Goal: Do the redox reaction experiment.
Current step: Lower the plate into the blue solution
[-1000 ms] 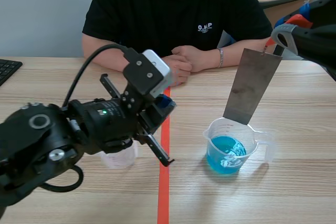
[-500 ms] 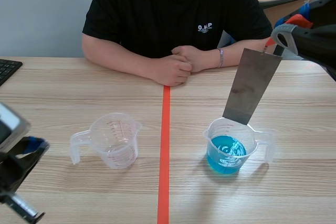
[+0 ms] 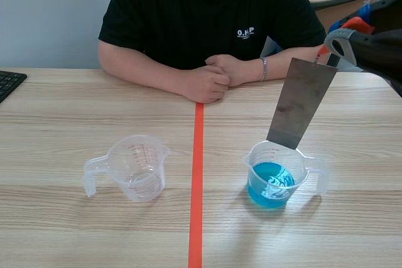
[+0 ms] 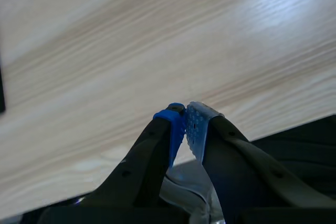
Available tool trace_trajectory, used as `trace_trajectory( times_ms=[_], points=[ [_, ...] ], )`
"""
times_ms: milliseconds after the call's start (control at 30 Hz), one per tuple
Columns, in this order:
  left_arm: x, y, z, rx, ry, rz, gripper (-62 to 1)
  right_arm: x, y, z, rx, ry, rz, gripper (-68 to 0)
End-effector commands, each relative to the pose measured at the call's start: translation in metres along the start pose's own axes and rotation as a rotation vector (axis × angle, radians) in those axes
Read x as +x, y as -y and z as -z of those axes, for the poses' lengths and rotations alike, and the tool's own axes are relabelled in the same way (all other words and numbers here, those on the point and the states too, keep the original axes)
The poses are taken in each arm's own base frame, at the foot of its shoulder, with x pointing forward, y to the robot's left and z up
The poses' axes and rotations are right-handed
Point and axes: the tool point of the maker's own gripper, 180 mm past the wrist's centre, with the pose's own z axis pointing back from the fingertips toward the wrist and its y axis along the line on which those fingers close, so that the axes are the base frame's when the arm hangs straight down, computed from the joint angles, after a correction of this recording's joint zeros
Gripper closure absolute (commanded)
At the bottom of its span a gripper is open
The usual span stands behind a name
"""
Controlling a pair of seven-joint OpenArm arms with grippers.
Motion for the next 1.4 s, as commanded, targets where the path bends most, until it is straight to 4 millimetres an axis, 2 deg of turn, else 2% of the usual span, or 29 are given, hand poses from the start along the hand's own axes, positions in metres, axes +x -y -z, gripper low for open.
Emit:
trace_trajectory(
  times_ms=[0,200,700,1367],
  points=[
    [0.000,0.002,-0.003,0.005,0.002,-0.018,-4.9,0.004,0.003,-0.001,0.000,0.026,0.001,-1.5],
    [-0.017,0.011,-0.010,0.007,-0.059,-0.065,-4.9,-0.005,0.006,-0.001,-0.007,0.033,0.034,-1.5],
    [-0.017,0.011,-0.010,0.008,-0.059,-0.069,-4.9,-0.023,-0.010,0.007,0.038,0.025,0.064,-1.5],
    [-0.017,0.011,-0.010,0.008,-0.059,-0.069,-4.9,-0.066,-0.025,0.019,0.087,0.048,0.083,-1.5]
  ],
)
